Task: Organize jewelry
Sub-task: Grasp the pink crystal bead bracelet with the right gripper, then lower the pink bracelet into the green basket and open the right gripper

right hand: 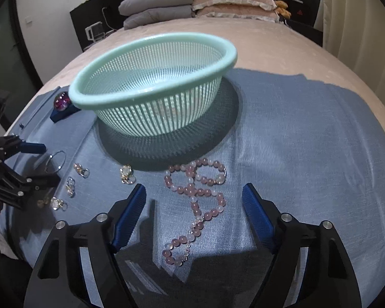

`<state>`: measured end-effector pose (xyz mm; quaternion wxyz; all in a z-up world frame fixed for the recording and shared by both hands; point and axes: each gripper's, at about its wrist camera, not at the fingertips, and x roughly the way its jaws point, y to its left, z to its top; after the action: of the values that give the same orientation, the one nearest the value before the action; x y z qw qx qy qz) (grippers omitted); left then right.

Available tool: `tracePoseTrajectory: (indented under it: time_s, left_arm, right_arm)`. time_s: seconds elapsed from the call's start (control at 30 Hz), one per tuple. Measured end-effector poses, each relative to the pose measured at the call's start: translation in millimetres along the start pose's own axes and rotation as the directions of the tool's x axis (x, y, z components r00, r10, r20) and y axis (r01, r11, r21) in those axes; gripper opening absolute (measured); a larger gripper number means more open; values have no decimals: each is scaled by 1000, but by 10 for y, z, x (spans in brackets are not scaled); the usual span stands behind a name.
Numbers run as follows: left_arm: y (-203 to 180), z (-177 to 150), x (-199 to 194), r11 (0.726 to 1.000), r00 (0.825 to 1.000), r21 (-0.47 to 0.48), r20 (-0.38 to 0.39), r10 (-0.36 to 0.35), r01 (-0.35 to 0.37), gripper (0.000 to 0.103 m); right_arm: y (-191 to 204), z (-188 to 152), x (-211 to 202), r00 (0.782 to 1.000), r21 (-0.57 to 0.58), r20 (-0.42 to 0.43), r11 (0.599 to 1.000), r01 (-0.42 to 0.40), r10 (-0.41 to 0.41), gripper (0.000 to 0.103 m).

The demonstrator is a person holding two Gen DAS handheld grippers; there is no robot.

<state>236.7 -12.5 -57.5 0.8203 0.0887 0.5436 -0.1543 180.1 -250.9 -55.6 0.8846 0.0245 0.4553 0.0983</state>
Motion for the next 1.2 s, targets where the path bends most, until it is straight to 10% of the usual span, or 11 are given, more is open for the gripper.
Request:
tracePoseTrajectory:
  time_s: [0.2,0.43,1.2]
  left_arm:
    - [-6,-75,0,1000,998,-1,58,4,-4,95]
    - [-208,-316,-188,998,996,32,78,-53,50,44]
    - [-206,-280,-1037,996,992,67,105,-67,60,44]
  right_arm:
    - [-26,-67,-16,1000,-12,23,1000,5,-5,11]
    - [-37,-70,-100,996,19,4,996,-88,88,6]
    - [199,349,-1380,970,-91,196,987,-131,147,6]
